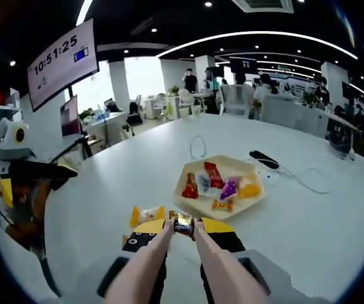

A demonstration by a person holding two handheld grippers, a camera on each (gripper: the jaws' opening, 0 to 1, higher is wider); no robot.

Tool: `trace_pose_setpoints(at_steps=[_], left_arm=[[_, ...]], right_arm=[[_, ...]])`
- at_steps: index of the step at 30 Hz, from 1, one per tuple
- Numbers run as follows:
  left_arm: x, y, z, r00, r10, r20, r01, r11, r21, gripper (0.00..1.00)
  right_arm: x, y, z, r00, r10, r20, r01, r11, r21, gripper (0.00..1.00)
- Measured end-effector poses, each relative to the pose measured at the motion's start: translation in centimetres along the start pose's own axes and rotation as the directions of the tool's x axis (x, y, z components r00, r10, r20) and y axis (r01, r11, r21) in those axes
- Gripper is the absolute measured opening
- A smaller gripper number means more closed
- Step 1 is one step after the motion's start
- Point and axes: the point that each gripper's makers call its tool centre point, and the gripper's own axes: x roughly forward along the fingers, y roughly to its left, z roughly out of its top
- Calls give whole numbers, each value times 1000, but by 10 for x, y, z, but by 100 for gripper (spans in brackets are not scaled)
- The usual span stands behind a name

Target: Place the target food into the container with the food tongs after gripping and lifting it, then release it inside without dropping or visibly crushing the food.

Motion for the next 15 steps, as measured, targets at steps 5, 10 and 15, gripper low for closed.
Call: trace_pose_setpoints(at_steps=[5, 10, 15], left_arm=[[1, 5, -4, 1000, 9, -2, -9, 1000, -16, 99], [-7, 1, 7, 1000, 16, 21, -16, 1000, -1, 99], [-7, 3, -1, 1000, 18, 6, -18, 1000, -6, 99]], right_arm=[[-1, -5, 17, 999, -22, 33, 22, 1000, -11, 18], [4, -4, 27, 999, -19, 44, 20, 1000, -23, 18], [6, -4, 34, 998, -22, 62, 24, 999, -23, 18]])
